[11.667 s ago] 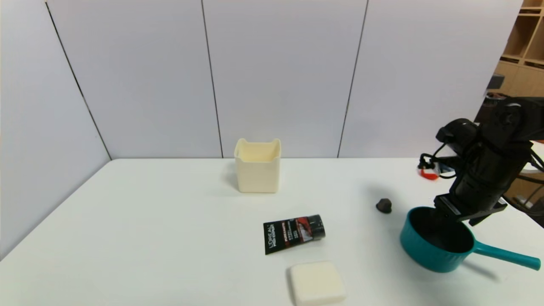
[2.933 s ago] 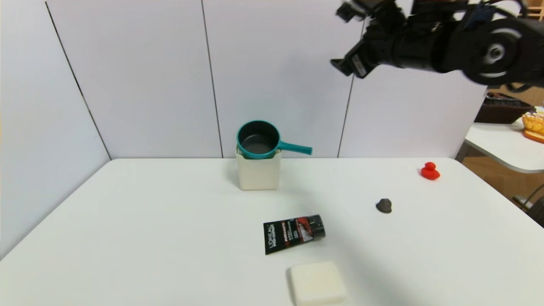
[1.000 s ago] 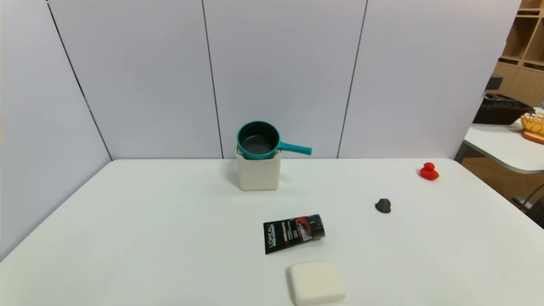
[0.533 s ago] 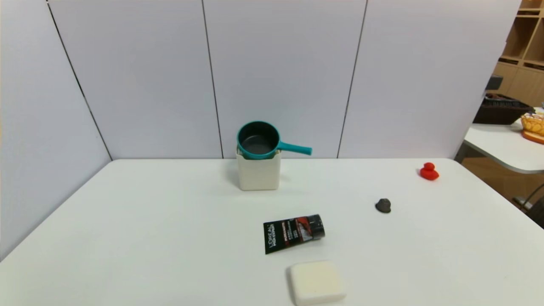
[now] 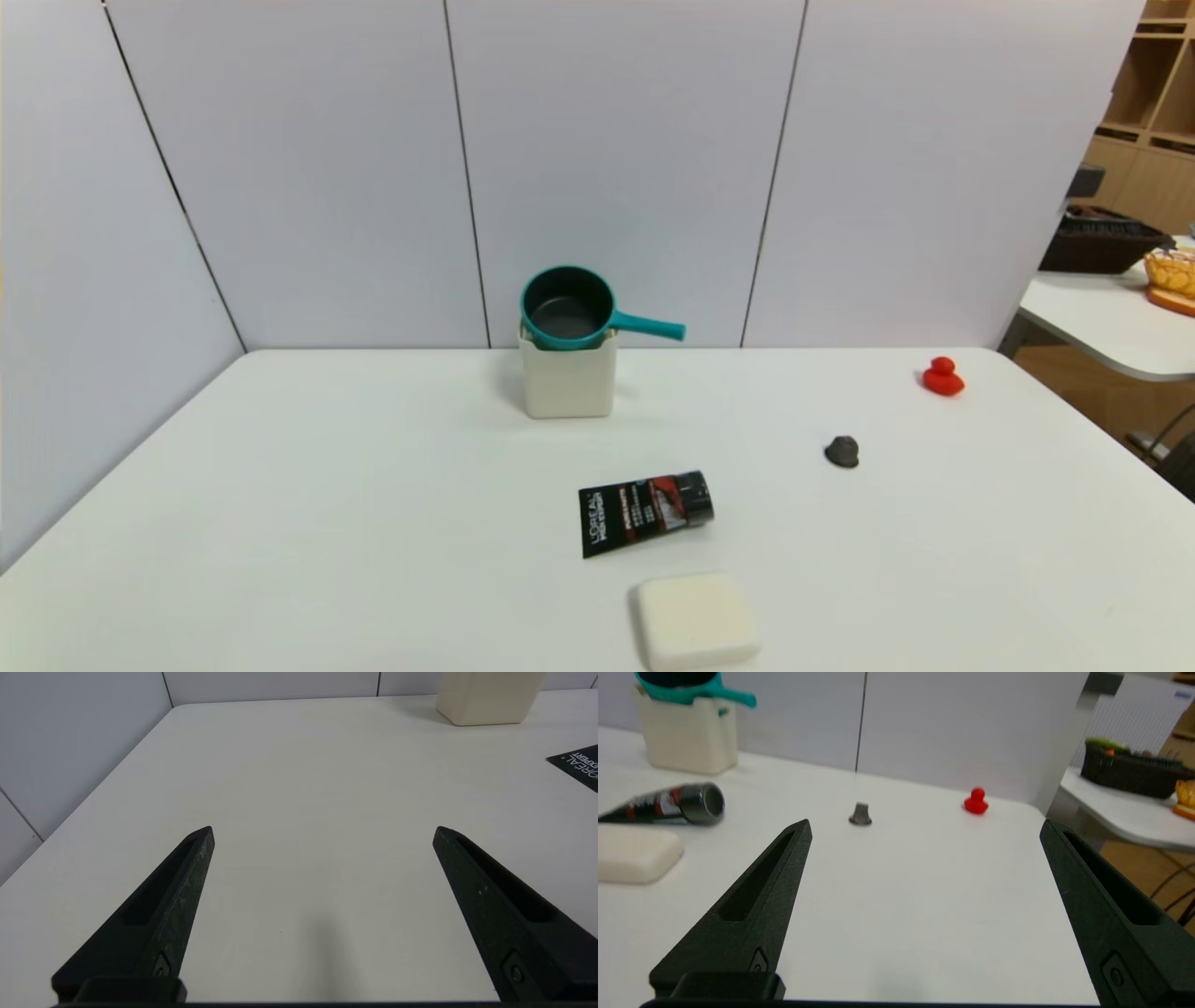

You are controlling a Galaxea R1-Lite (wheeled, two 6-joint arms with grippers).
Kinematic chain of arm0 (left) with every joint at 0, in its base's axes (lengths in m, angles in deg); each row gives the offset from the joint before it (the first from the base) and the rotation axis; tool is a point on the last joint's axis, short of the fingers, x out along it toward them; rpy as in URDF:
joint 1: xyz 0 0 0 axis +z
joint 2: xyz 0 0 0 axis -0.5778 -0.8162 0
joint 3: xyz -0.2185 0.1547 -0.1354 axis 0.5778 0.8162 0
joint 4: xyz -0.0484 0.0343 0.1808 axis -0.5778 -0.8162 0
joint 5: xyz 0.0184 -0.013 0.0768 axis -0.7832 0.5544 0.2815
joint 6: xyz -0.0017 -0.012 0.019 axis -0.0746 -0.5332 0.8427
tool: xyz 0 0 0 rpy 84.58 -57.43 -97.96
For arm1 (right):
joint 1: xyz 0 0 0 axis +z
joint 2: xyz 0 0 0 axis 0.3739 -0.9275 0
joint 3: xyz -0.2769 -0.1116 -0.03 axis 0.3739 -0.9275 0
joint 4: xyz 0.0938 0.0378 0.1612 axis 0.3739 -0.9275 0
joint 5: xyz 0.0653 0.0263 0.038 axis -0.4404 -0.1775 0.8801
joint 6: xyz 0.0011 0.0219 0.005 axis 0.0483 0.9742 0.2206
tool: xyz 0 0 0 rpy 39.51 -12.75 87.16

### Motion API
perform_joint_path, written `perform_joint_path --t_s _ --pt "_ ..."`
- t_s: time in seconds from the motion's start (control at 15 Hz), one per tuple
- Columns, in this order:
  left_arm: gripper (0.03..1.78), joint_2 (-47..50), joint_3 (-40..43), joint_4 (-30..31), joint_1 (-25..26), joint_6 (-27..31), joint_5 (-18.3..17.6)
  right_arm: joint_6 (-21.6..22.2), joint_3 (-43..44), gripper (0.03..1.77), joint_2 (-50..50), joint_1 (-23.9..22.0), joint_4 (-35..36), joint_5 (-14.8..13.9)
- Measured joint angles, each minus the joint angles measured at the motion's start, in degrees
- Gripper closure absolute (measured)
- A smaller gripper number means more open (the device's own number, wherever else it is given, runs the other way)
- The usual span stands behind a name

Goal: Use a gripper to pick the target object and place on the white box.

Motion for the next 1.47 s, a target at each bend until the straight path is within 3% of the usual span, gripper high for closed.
perform_joint_path --t_s 0.2,0.4,0.6,0.87,1.47 --pt "0.12 0.00 0.00 0.00 0.00 0.02 -0.02 0.17 -0.39 0.10 0.06 0.04 -5.07 -1.45" --pt "0.12 0.00 0.00 0.00 0.00 0.02 -0.02 1.29 -0.44 0.10 0.06 0.04 -5.62 -1.48" --pt "0.12 0.00 0.00 0.00 0.00 0.02 -0.02 5.95 -0.46 0.10 0.06 0.01 -6.03 -1.82" --pt "0.12 0.00 0.00 0.00 0.00 0.00 0.00 12.08 -0.46 0.10 0.06 0.00 -6.08 -4.69" --pt "0.12 0.00 0.00 0.00 0.00 0.00 -0.02 12.19 -0.46 0.10 0.06 0.04 -6.06 -4.84"
